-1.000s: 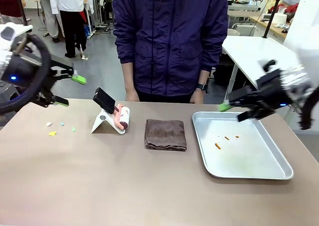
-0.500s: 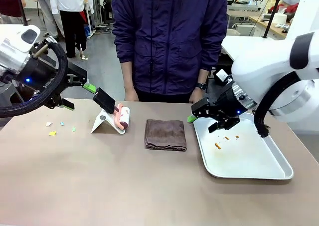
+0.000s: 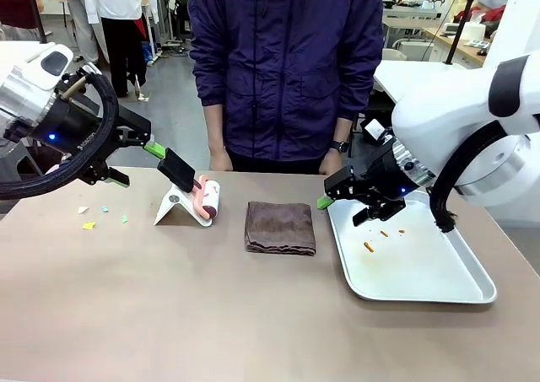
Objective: Clean the surface of the table.
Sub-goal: Hold the Lint Roller with your left hand and the towel with your right hand.
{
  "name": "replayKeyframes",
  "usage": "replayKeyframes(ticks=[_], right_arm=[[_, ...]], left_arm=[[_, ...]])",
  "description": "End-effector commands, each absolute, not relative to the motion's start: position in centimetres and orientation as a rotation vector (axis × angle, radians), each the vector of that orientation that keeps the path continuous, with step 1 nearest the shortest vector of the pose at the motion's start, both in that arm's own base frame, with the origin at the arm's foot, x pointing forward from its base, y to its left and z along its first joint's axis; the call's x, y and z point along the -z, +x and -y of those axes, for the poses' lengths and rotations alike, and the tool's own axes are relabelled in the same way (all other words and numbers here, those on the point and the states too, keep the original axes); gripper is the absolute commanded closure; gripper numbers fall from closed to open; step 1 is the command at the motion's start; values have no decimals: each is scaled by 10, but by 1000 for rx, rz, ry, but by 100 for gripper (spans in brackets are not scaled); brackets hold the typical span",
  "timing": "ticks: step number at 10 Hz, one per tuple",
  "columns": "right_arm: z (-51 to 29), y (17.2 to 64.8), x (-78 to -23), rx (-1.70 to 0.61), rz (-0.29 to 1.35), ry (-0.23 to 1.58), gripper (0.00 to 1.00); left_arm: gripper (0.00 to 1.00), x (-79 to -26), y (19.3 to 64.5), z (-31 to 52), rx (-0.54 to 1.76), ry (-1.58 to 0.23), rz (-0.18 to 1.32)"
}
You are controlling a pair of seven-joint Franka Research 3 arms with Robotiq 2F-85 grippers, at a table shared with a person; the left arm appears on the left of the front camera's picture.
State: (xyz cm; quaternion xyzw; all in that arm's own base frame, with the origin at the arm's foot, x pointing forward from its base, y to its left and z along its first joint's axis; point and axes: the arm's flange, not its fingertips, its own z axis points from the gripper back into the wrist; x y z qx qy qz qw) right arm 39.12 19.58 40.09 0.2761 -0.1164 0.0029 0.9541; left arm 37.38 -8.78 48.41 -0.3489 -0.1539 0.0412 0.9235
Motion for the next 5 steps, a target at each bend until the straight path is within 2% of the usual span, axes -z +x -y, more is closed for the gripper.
replayKeyframes(ticks=[1, 4, 5], right_arm=[[-195, 392, -401, -3, 237, 560, 0], [-259, 437, -409, -165, 262, 461, 0], [-279, 452, -405, -190, 230, 430, 0]], left_arm=[[0, -484, 374, 88, -86, -713, 316], [0, -494, 428, 89, -176, -556, 312], [0, -492, 439, 85, -134, -581, 246]])
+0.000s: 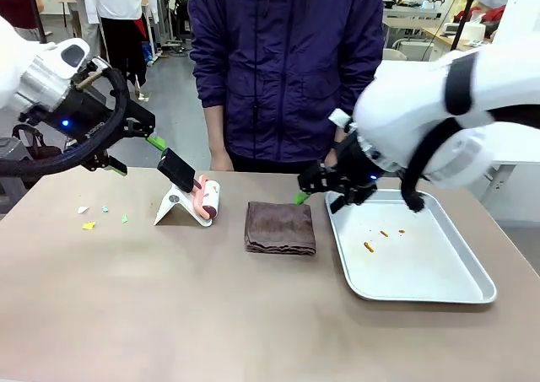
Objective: Clean the surface of the table.
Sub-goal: Hold the Lint Roller with your left hand and the towel with your right hand.
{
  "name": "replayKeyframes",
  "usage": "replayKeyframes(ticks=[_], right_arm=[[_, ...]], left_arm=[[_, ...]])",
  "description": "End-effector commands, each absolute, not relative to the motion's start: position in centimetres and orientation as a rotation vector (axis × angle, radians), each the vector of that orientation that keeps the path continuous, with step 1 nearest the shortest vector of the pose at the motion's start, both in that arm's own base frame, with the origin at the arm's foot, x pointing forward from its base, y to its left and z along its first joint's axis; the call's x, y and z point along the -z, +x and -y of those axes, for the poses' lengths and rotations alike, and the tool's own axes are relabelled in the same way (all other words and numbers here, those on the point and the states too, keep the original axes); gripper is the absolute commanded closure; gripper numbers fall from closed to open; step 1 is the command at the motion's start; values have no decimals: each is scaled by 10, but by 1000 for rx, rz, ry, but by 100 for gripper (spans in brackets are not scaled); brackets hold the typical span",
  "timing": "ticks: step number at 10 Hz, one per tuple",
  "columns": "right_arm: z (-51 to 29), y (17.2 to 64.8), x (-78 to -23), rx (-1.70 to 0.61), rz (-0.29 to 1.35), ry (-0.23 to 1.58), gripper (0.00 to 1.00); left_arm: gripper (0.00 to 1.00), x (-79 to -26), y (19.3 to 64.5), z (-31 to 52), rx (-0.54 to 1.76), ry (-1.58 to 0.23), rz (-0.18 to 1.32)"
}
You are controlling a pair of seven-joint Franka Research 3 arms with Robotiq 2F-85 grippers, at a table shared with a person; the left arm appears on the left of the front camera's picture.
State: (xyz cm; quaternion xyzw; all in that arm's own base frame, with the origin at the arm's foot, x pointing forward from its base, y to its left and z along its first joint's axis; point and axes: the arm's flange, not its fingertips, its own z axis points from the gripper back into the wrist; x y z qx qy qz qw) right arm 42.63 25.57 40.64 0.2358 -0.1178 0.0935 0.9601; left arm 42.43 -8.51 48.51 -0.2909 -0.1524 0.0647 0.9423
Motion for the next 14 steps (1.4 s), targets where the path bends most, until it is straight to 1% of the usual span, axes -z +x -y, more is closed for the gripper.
replayKeyframes(ticks=[1, 2, 3, 4, 7, 10, 12, 14], right_arm=[[-299, 466, -395, -217, 172, 378, 0], [-316, 476, -385, -191, 160, 308, 0], [-328, 480, -379, -201, 145, 296, 0], [-335, 484, -374, -157, 148, 236, 0], [-345, 490, -356, -117, 103, 165, 0], [-349, 494, -352, -93, 89, 128, 0], [-347, 496, -351, -69, 76, 133, 0], [-345, 502, -349, -28, 51, 140, 0]], left_arm=[[0, -488, 446, 85, -133, -577, 248], [0, -480, 459, 84, -146, -575, 232], [0, -472, 473, 82, -140, -602, 206], [0, -466, 485, 80, -168, -604, 216], [0, -446, 529, 75, -204, -648, 203], [0, -428, 570, 77, -225, -631, 229], [0, -412, 582, 75, -201, -617, 193], [0, -402, 580, 78, -134, -672, 167]])
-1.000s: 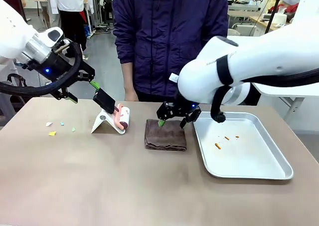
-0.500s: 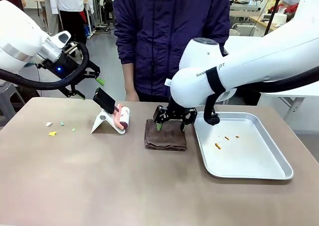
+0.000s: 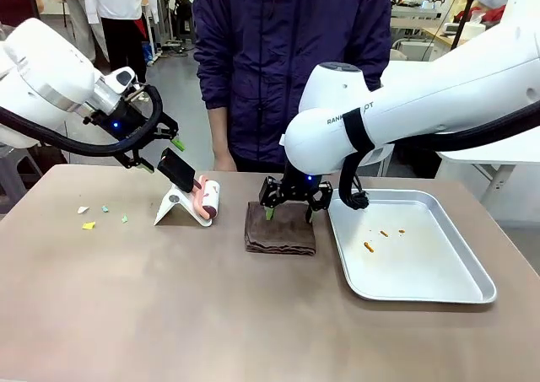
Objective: Clean the surface of the table.
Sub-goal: Hold the Lint Roller with your left hand and the towel with your right hand.
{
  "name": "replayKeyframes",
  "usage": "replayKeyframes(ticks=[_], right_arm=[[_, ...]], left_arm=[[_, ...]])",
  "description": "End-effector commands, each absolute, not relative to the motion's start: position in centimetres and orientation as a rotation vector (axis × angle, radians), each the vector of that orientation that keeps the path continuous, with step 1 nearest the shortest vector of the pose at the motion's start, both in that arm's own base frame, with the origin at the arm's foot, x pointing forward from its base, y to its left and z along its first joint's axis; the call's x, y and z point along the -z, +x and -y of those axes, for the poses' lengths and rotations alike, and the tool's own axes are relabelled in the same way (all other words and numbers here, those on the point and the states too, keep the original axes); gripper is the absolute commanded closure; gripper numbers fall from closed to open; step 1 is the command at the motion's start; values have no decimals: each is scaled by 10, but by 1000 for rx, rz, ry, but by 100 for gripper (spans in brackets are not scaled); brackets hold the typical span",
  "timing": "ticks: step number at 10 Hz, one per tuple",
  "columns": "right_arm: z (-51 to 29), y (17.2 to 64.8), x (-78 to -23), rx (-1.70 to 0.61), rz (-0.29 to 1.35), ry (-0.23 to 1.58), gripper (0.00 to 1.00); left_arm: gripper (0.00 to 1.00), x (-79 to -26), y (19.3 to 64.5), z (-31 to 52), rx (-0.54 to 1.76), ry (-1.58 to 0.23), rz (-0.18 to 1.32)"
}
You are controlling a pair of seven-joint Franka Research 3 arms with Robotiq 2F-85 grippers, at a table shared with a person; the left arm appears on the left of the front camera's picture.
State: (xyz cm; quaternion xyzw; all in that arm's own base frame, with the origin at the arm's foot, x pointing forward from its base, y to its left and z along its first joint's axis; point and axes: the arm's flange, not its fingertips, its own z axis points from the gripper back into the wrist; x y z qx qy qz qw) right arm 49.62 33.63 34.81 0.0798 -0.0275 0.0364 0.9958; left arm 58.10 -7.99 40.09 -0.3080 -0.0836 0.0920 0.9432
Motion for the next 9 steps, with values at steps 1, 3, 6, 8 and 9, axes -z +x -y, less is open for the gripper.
replayKeyframes(ticks=[1, 3, 6, 8, 9], right_arm=[[-344, 505, -349, -8, 39, 140, 0], [-343, 511, -343, 19, 18, 115, 0], [-345, 519, -332, 26, -5, 85, 0], [-342, 524, -325, 30, 25, 4, 0], [-341, 524, -323, 30, 36, -23, 0]], left_arm=[[0, -399, 577, 80, -106, -684, 190], [0, -397, 575, 80, -89, -710, 187], [0, -395, 569, 81, -22, -698, 184], [0, -395, 568, 79, 1, -702, 184], [0, -395, 568, 79, 2, -703, 186]])
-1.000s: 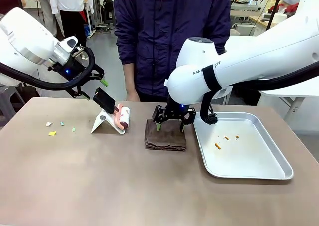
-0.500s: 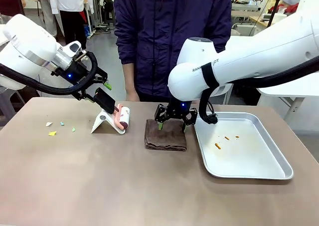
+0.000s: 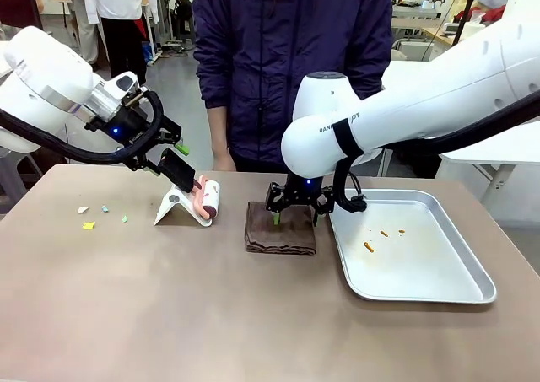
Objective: Clean the surface of the table.
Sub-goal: Hold the Lint Roller with your left hand and the towel with your right hand.
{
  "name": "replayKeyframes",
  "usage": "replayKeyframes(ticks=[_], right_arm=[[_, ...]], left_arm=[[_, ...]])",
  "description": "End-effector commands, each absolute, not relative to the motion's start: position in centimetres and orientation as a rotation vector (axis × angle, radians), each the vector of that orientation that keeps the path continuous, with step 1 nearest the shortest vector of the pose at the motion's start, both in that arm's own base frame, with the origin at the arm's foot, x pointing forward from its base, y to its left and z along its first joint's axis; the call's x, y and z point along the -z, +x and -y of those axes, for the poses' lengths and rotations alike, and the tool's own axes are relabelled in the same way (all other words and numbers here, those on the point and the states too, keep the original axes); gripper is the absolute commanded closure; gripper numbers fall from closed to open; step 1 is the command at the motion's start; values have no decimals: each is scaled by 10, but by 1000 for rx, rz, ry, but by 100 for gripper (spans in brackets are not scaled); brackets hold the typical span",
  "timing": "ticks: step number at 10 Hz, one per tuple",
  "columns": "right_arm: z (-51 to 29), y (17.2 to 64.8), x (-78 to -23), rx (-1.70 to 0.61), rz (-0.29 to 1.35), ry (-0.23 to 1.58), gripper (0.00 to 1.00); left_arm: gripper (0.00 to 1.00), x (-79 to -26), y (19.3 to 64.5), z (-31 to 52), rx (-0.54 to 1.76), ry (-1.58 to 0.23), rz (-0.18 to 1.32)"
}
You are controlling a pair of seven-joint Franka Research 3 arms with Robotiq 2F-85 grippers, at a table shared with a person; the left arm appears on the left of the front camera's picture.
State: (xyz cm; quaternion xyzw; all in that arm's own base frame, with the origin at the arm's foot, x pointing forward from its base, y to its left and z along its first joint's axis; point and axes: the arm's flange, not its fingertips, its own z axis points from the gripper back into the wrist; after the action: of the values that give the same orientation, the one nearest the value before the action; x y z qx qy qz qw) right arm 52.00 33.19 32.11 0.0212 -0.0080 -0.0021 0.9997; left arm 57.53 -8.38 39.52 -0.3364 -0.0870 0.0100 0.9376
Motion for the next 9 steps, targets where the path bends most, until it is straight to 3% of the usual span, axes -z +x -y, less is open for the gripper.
replayKeyframes(ticks=[1, 8, 9], right_arm=[[-340, 526, -317, 19, 44, -40, 0], [-331, 534, -298, 55, 36, 70, 0], [-330, 535, -297, 57, 31, 77, 51]], left_arm=[[0, -395, 568, 80, 15, -709, 184], [0, -392, 568, 80, 40, -715, 195], [60, -393, 568, 80, 39, -716, 206]])
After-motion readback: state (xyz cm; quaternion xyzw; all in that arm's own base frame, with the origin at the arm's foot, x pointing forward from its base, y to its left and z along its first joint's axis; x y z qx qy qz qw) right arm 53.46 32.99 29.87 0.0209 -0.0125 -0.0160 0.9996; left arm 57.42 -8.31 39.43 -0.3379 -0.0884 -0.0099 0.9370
